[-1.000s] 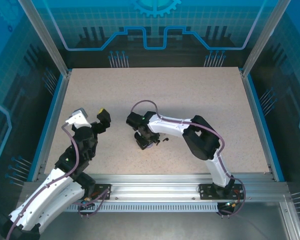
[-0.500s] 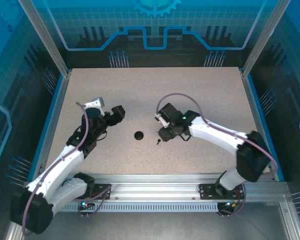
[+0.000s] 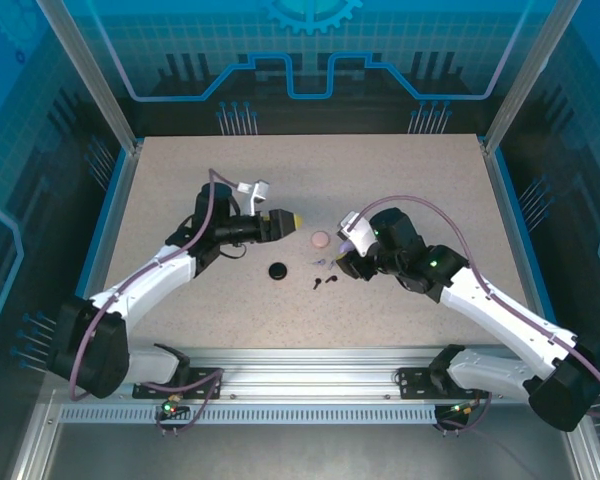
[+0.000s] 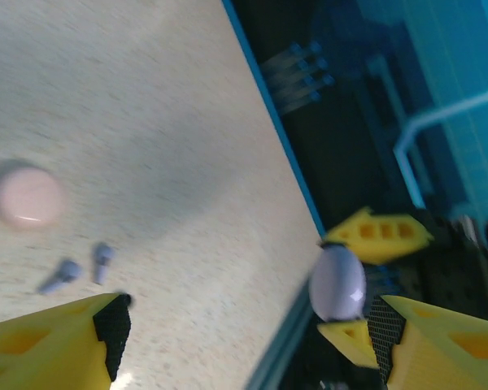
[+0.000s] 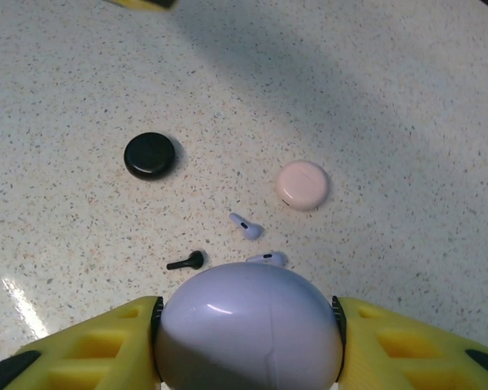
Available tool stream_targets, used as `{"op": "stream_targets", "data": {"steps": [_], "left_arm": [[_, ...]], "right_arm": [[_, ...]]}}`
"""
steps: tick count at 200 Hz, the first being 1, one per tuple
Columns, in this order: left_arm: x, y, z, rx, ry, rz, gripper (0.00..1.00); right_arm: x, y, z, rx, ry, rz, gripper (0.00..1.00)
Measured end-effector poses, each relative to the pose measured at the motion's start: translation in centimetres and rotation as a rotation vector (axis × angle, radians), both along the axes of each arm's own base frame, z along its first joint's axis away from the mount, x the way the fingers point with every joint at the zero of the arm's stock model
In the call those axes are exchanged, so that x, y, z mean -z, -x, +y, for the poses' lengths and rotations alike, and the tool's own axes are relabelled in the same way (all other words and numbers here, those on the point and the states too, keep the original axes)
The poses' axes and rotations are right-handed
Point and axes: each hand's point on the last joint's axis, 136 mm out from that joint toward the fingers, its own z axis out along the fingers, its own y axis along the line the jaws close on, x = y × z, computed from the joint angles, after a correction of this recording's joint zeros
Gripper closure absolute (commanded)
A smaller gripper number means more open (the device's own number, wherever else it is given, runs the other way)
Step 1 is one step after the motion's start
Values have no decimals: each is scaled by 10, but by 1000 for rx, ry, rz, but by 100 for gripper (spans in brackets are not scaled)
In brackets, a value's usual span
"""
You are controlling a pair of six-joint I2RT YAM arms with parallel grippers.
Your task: Insert the wireless bluetooth earbuds into the charging case
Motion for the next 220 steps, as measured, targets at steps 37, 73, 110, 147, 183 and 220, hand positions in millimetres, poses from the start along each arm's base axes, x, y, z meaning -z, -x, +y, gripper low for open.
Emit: {"op": "stream_targets", "data": {"steps": [37,73,110,147,183,220], "left_arm": [[-18,23,-31,158,36,-19,20],[-23,35,-45,239,45,-25,23],[-12,33,-52,263,38,12,26],[-5,38,-59,296,36,40,25],[-7,42,-65,319,42,37,28],[-6,45,-73,351,45,47,39]], "right_arm": [[0,3,4,-79,33,-35,55],[-1,4,8,-134,55,-58,55],[-4,3,16,-163,50,-78,55],[-11,2,22,-179,22,-101,55],[-16,1,26,-193,-4,-115,55],[-21,-1,30,-198,-22,-133,55]]}}
